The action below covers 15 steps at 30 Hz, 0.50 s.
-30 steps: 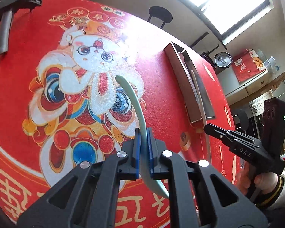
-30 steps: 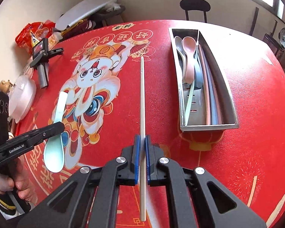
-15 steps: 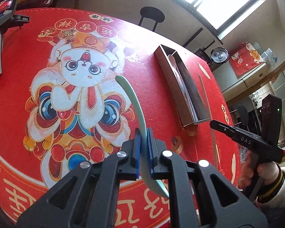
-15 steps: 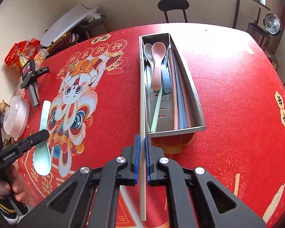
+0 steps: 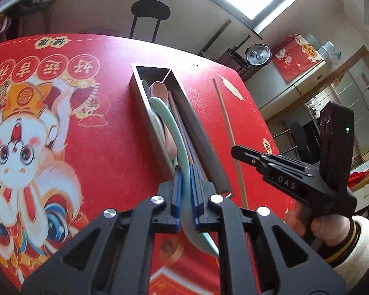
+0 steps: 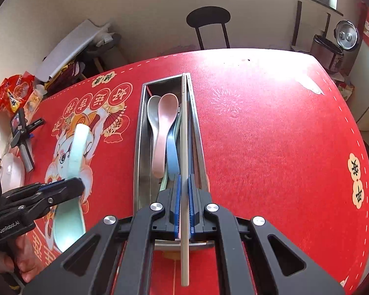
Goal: Organize utensils
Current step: 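Lower the spoon and chopstick into the steel tray and open both tools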
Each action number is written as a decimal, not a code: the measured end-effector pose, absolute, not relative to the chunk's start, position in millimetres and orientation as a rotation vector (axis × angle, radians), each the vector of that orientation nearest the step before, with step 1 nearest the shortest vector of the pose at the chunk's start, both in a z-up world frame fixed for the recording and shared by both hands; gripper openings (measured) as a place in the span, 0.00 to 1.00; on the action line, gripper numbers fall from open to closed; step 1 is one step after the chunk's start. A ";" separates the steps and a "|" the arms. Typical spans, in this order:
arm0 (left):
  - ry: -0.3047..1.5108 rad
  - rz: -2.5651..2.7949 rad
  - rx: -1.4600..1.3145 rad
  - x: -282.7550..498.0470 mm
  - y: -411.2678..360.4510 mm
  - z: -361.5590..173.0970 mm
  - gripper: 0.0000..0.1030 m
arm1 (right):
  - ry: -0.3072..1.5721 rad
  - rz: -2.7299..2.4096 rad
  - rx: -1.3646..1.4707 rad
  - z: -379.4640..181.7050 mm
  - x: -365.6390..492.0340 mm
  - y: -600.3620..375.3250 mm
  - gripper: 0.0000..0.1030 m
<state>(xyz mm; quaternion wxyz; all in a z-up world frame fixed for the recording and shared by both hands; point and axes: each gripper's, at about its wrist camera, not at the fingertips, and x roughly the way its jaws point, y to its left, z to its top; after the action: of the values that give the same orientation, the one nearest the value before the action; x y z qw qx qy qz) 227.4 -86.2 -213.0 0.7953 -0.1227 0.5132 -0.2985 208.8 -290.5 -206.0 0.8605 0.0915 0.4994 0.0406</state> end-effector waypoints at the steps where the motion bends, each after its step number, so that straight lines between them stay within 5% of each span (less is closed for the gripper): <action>1: 1.115 -0.637 -0.249 237.2 -95.8 -216.6 0.11 | 1.042 0.094 0.195 -207.0 215.1 -291.1 0.06; 15: 1.210 -0.557 -0.125 315.7 -145.0 -256.7 0.11 | 1.114 0.121 0.193 -248.2 253.9 -292.6 0.06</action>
<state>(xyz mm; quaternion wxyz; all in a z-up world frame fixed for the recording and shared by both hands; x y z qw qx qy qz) 315.7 -145.0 -256.7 0.7844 -0.0582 0.5609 -0.2581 253.9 -292.6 -248.2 0.8428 0.0912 0.5273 0.0574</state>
